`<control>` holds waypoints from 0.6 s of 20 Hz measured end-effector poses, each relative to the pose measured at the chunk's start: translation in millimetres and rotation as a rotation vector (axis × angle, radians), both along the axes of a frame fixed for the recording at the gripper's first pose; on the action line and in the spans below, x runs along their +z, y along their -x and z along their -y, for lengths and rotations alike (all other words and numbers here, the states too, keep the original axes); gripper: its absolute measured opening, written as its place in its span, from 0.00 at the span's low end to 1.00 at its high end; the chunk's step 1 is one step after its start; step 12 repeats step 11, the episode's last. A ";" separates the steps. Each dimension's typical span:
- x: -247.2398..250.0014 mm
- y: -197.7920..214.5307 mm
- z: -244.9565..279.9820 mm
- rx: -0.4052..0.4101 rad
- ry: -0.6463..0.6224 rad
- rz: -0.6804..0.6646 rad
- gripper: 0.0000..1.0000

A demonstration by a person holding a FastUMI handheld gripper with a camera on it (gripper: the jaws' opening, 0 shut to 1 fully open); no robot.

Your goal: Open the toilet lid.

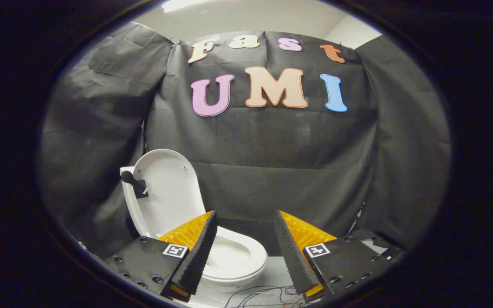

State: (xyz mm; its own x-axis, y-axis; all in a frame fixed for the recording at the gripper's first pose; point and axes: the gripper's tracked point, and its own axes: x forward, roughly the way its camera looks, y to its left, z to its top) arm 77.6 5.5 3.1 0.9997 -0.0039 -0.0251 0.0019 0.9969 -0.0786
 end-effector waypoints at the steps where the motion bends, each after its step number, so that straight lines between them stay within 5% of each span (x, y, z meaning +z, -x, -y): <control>1: -1.6 -0.7 0.4 -0.007 0.016 -0.004 0.85; 12: -24.6 7.1 4.9 -0.042 -0.001 -0.082 0.86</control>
